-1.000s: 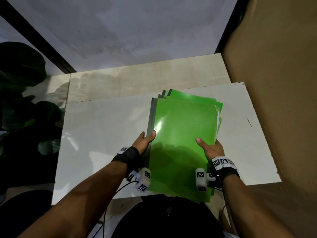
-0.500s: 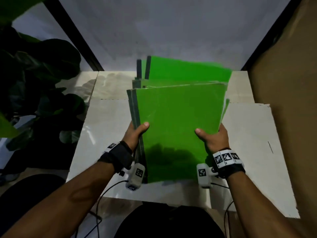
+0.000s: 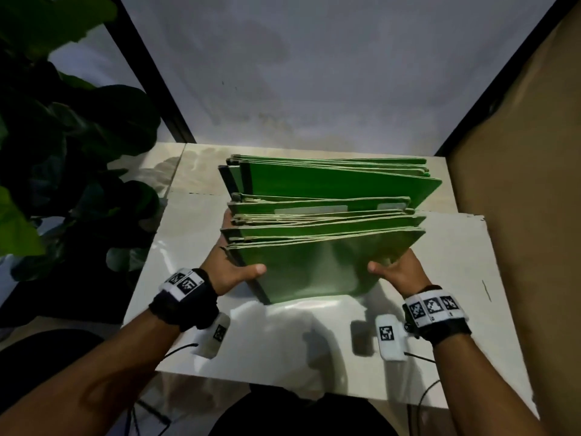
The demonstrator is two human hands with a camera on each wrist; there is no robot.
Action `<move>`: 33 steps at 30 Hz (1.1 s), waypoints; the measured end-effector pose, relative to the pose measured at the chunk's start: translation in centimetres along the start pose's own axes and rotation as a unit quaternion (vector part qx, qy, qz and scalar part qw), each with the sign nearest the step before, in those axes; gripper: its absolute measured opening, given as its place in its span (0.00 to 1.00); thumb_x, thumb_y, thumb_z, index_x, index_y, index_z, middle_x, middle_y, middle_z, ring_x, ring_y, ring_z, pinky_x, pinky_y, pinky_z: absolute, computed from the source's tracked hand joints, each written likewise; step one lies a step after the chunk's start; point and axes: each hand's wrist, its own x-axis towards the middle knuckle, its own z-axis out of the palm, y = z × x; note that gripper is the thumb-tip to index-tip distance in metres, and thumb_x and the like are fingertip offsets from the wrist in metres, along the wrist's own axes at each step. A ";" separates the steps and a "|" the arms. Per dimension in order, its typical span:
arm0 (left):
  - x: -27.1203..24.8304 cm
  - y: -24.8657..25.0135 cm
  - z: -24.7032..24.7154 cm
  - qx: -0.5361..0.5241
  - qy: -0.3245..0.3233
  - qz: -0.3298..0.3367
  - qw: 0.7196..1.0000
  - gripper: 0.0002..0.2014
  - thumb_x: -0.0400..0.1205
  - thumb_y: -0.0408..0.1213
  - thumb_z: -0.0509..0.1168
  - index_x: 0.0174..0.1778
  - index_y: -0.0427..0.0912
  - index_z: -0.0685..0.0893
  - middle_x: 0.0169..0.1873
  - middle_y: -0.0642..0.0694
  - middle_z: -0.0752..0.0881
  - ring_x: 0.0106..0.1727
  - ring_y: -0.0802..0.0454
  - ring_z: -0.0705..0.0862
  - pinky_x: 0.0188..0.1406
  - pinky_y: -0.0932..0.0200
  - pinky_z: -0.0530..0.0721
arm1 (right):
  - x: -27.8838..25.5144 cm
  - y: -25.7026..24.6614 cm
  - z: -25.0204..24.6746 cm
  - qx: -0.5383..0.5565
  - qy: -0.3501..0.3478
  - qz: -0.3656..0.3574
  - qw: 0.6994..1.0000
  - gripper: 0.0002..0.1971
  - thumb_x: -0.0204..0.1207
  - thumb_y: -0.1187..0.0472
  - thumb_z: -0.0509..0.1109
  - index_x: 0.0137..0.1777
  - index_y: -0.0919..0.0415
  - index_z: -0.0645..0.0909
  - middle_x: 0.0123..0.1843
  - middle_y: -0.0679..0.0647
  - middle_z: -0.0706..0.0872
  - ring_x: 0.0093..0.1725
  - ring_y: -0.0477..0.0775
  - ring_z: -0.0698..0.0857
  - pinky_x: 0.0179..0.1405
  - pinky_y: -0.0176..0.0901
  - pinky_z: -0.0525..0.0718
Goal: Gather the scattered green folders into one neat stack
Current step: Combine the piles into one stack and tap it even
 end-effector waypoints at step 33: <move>0.7 2.8 1.1 -0.164 0.040 -0.107 0.980 0.38 0.76 0.71 0.54 0.81 0.63 0.55 0.78 0.48 0.71 0.77 0.44 0.72 0.77 0.36 0.67 | -1.0 -7.7 3.1 0.106 0.266 -0.005 0.958 0.15 0.85 0.58 0.60 0.37 0.54 0.82 0.37 0.46 0.85 0.38 0.44 0.82 0.41 0.37 0.77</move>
